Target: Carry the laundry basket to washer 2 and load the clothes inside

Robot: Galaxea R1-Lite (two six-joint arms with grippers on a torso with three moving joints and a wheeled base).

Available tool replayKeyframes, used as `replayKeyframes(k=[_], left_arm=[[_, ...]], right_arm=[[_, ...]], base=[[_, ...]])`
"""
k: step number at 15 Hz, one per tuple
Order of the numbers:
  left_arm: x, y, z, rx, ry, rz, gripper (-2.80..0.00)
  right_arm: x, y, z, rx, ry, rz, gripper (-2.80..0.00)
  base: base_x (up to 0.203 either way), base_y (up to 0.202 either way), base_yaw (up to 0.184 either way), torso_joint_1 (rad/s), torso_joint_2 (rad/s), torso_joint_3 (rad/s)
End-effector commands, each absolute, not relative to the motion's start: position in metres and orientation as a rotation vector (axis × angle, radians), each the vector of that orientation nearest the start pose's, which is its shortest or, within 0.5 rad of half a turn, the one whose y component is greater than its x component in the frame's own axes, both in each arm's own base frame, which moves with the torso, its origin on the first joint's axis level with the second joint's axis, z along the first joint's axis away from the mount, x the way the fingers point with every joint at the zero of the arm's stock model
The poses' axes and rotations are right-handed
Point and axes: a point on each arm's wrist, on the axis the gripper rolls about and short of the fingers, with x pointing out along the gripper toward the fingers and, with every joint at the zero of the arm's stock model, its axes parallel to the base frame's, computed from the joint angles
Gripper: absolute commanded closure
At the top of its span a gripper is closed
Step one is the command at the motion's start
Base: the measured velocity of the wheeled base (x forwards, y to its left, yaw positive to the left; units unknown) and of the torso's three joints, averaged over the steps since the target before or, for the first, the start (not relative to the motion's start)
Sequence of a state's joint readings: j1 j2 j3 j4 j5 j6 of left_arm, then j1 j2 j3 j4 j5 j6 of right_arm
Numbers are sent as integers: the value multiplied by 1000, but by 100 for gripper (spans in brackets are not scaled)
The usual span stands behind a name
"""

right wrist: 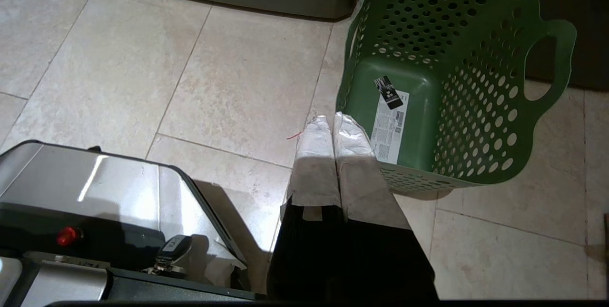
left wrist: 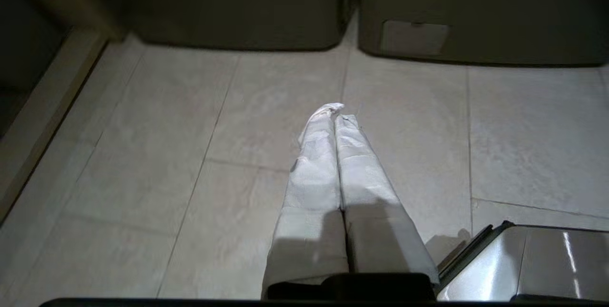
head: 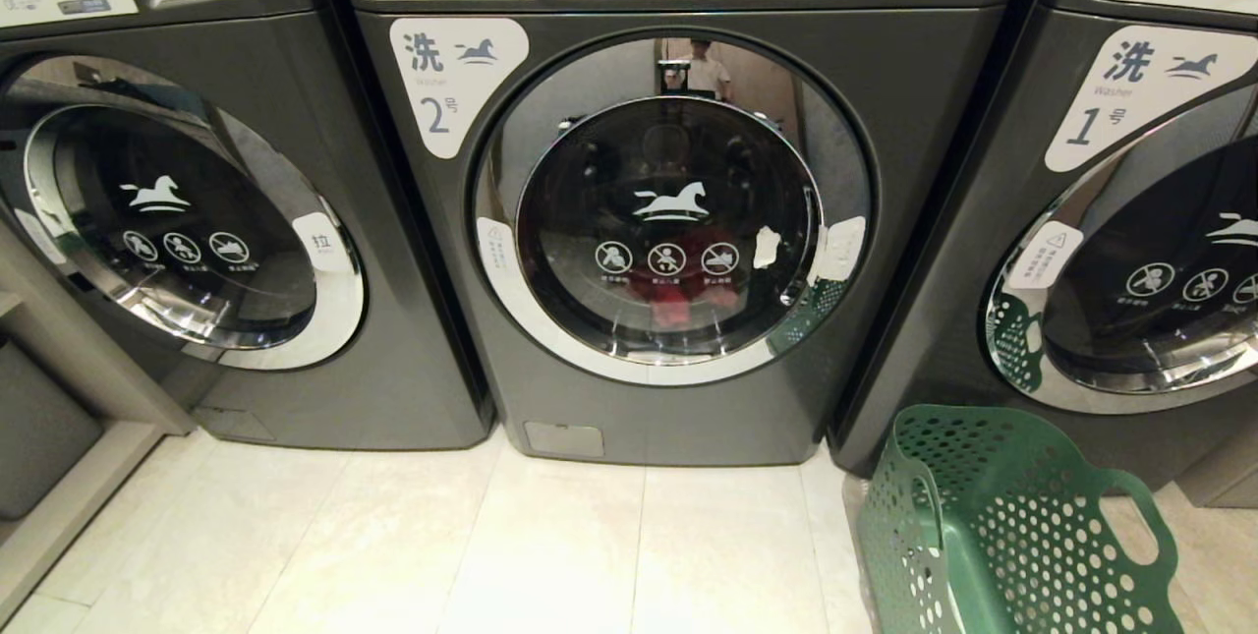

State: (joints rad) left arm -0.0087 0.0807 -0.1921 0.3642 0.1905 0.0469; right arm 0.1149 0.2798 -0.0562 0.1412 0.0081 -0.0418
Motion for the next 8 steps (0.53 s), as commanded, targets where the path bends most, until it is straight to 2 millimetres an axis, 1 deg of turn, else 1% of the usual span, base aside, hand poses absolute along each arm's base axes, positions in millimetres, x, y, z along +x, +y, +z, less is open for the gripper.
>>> replayKeyframes(k=[1, 4, 8], left_arm=[[-29, 0, 82, 160, 72, -2, 0], [-28, 0, 79, 85, 78, 14, 0], [-28, 0, 76, 83, 89, 7, 0]], right_arm=[[-6, 0, 81, -80, 355, 142, 0], [-1, 0, 81, -113, 432, 137, 0], [-5, 1, 81, -89, 375, -42, 0]], base=[[0, 0, 0, 0, 0, 0], [0, 0, 0, 0, 0, 0], [0, 0, 0, 0, 0, 0]])
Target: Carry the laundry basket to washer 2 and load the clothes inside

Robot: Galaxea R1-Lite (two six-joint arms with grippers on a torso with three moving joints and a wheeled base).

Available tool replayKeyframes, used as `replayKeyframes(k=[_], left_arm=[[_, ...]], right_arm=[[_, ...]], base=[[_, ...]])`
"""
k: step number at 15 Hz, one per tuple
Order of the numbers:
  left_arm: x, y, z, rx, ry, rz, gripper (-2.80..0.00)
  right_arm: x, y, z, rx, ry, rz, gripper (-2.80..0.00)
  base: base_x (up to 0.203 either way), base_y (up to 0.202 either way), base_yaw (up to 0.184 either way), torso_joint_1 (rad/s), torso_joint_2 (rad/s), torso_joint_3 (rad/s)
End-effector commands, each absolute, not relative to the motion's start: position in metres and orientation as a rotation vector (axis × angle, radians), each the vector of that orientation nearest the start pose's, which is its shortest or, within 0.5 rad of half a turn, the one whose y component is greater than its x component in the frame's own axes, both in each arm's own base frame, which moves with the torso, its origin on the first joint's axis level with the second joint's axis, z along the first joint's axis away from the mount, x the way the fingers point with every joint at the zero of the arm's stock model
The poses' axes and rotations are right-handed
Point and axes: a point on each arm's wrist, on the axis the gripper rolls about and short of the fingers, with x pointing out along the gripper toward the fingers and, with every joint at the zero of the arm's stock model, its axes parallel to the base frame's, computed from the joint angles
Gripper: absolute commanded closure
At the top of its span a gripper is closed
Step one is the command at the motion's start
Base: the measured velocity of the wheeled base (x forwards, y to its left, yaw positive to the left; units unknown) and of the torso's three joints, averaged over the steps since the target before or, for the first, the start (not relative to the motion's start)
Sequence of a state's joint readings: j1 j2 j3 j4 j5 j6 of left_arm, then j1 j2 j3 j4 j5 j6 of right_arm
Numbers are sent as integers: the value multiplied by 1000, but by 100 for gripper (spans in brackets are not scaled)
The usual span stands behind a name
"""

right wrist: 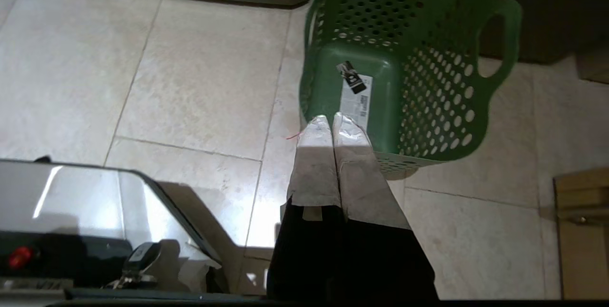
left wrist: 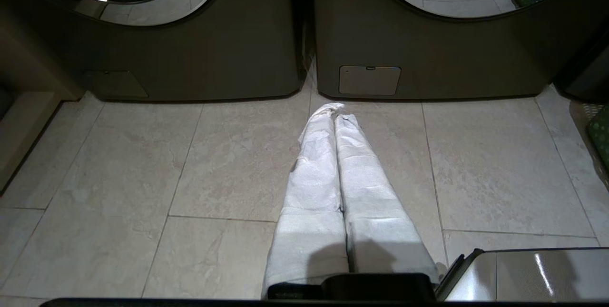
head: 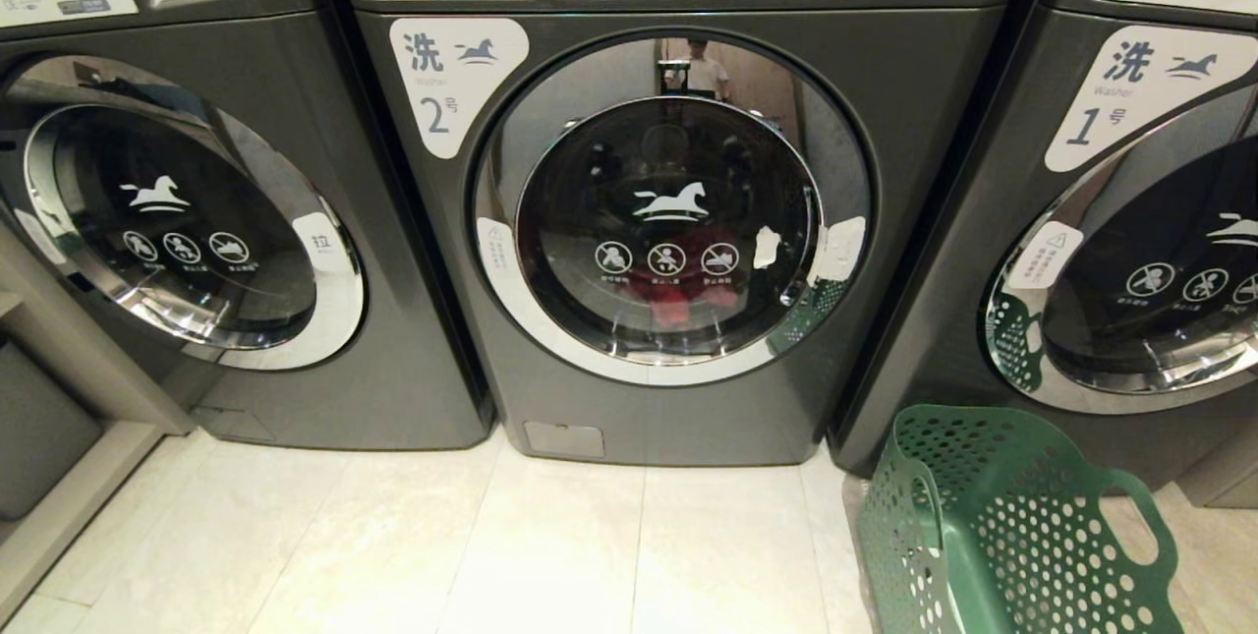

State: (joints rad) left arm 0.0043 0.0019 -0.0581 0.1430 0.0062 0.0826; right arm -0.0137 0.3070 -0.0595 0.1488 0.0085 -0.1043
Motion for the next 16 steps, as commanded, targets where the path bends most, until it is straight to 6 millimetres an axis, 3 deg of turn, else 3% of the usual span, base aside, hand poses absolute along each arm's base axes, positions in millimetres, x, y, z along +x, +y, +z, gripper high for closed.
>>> replayKeyframes(k=[1, 3, 8, 16], left_arm=[[-28, 0, 76, 80, 88, 7, 0], [-27, 0, 76, 72, 84, 6, 0], [-27, 0, 76, 72, 81, -3, 0], [-27, 0, 76, 52, 80, 7, 0]], right_arm=[[-4, 1, 80, -87, 337, -40, 0], [-2, 1, 80, -98, 257, 0, 0], [-23, 1, 76, -117, 21, 49, 0], [-23, 0, 76, -60, 3, 12, 0]], base=[[0, 0, 0, 0, 0, 0], [0, 0, 0, 0, 0, 0], [0, 0, 0, 0, 0, 0], [0, 0, 0, 0, 0, 0]])
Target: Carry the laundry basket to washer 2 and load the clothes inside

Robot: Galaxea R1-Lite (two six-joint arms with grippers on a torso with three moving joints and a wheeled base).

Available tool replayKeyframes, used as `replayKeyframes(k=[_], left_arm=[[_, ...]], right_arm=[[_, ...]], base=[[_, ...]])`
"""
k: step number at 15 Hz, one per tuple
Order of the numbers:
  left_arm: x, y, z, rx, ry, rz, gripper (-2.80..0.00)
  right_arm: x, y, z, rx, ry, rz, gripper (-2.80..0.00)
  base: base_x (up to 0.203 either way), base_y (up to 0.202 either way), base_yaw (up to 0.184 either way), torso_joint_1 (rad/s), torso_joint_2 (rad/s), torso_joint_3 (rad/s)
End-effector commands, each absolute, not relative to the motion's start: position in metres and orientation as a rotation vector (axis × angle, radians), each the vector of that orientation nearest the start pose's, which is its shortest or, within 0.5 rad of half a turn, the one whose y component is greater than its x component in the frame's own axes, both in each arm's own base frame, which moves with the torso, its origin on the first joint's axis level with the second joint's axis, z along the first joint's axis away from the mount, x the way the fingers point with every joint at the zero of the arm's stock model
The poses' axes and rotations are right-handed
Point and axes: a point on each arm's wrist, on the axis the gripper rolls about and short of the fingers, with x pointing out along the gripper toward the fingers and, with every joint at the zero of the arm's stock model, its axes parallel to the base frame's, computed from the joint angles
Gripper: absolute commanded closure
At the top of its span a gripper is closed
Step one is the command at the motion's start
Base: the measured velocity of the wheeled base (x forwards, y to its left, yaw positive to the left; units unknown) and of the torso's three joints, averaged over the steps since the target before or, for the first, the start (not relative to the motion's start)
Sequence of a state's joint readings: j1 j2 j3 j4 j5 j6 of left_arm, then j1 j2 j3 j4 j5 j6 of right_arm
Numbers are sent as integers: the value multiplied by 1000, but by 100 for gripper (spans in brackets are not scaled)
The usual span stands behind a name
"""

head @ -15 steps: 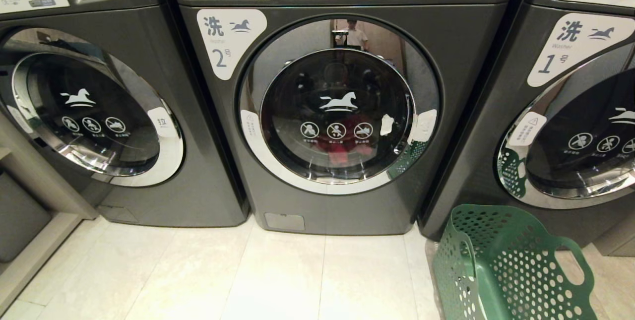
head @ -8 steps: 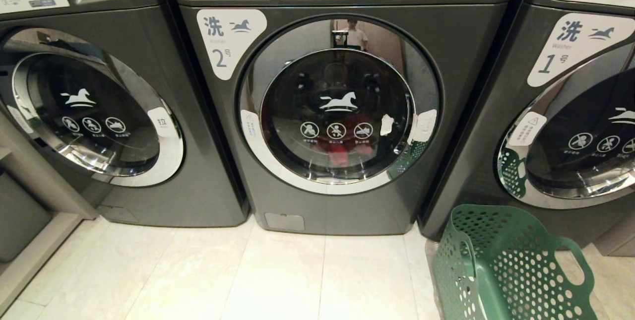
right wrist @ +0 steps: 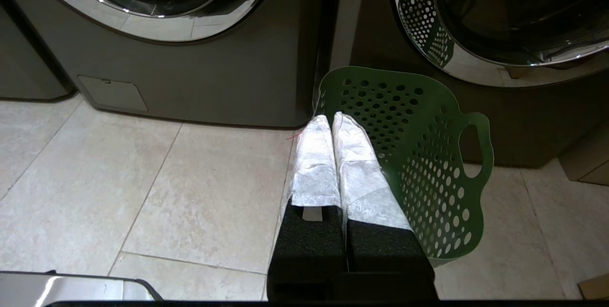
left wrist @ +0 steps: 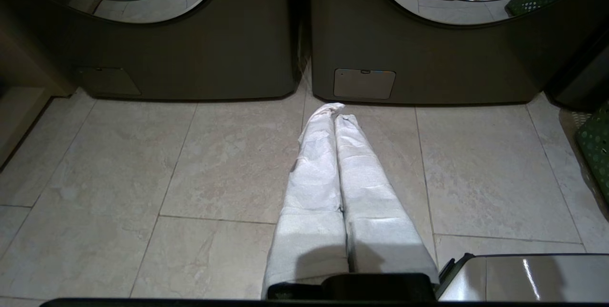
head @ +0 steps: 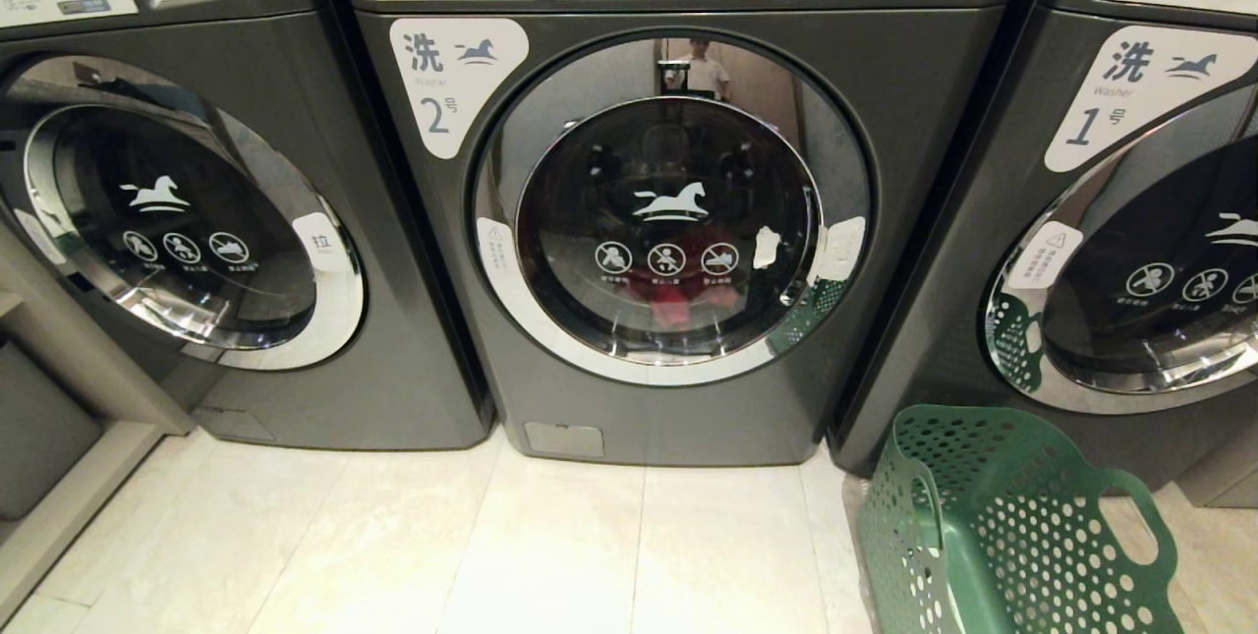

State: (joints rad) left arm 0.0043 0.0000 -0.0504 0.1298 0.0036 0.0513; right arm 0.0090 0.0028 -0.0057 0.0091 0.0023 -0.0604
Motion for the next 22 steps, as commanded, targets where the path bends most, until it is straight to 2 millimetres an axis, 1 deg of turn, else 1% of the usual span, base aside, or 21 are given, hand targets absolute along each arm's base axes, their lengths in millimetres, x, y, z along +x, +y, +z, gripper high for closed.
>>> replayKeyframes(k=[1, 22], left_arm=[[-27, 0, 76, 49, 80, 7, 0], [-27, 0, 76, 50, 80, 9, 0]], right_arm=[[-23, 0, 76, -61, 4, 12, 0], [-23, 0, 76, -67, 6, 12, 0]], base=[[0, 0, 0, 0, 0, 0], [0, 0, 0, 0, 0, 0]])
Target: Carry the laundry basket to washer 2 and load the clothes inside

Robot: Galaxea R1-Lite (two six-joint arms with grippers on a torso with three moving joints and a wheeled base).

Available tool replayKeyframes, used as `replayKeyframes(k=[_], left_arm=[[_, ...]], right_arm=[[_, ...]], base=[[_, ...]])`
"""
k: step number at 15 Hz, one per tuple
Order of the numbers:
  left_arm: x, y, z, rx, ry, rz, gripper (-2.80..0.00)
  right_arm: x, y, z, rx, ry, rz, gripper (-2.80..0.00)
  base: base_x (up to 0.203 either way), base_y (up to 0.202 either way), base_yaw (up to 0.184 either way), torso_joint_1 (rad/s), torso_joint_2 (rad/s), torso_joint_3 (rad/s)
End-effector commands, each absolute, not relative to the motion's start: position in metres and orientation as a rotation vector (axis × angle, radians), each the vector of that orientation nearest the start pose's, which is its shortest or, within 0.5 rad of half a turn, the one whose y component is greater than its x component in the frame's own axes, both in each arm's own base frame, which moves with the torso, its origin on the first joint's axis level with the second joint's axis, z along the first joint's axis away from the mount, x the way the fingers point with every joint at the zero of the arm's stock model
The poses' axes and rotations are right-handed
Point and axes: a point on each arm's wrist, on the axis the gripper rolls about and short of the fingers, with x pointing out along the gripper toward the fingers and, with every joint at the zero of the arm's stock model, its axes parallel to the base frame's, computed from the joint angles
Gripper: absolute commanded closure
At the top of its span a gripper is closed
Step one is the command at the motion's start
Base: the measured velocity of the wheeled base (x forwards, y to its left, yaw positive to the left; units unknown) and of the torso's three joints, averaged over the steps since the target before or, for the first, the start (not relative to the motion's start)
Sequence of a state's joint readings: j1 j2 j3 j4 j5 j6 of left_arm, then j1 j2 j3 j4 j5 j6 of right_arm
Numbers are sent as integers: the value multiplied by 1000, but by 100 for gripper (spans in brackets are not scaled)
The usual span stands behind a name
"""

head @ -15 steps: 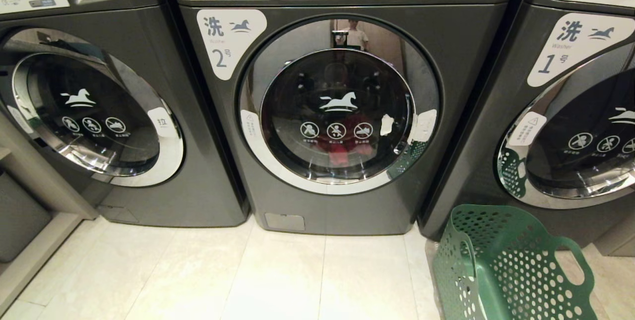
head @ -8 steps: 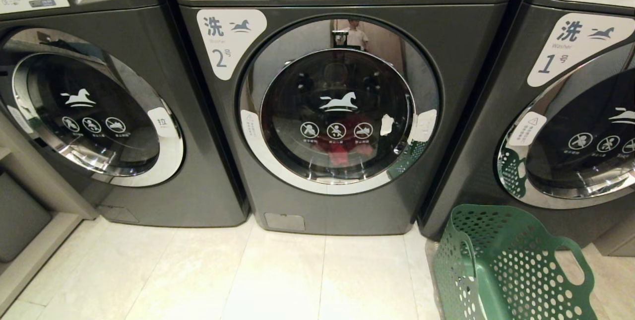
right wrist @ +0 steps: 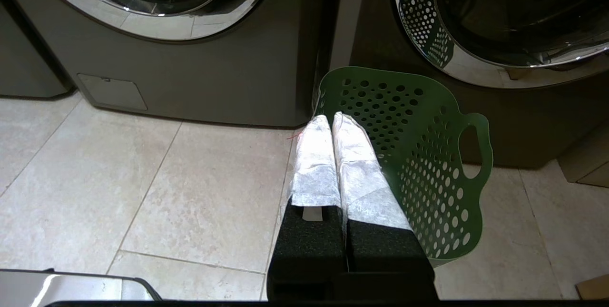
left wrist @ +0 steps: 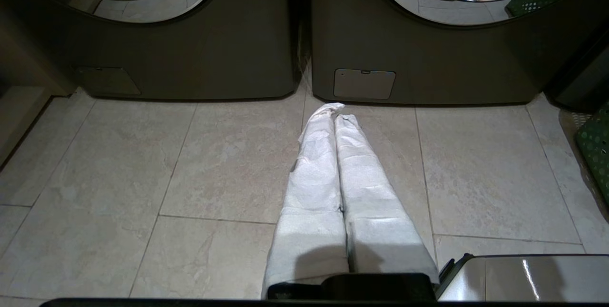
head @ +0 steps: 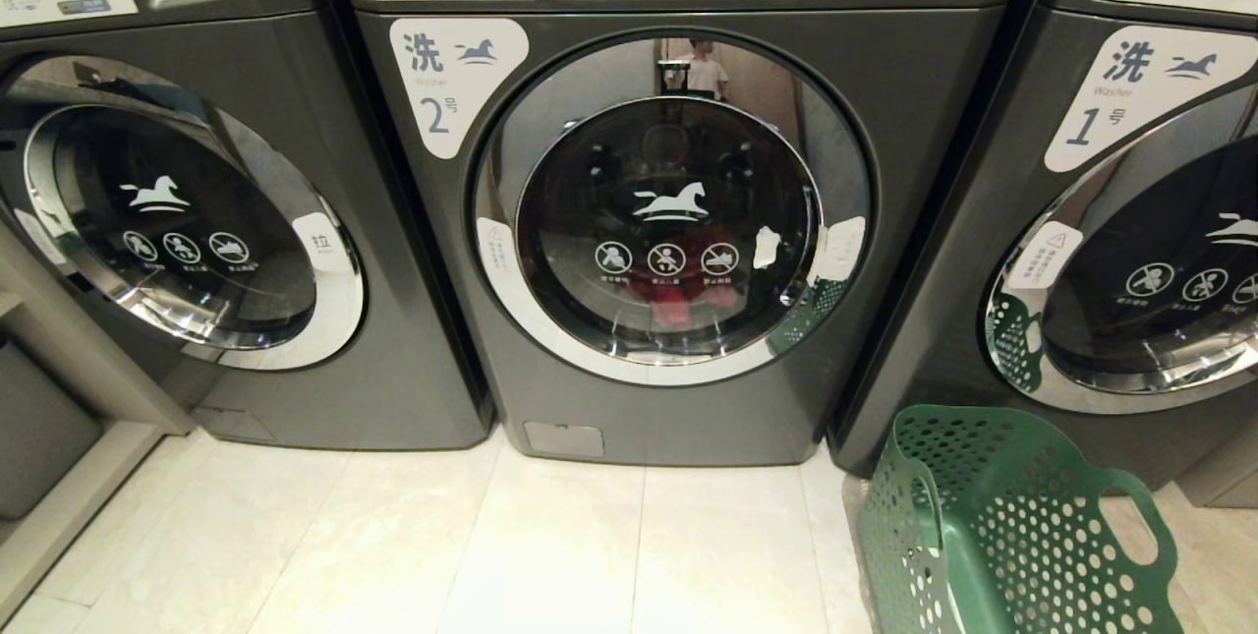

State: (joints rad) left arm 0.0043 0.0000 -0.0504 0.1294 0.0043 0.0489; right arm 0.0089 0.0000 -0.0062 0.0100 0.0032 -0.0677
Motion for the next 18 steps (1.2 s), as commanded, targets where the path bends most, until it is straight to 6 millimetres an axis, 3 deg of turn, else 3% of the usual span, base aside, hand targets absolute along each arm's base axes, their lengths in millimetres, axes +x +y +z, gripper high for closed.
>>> replayKeyframes(k=[1, 18], left_arm=[[-27, 0, 76, 49, 80, 9, 0], [-27, 0, 76, 49, 80, 9, 0]], right_arm=[[-23, 0, 76, -63, 4, 12, 0], [-23, 0, 76, -57, 4, 12, 0]], base=[[0, 0, 0, 0, 0, 0], [0, 0, 0, 0, 0, 0]])
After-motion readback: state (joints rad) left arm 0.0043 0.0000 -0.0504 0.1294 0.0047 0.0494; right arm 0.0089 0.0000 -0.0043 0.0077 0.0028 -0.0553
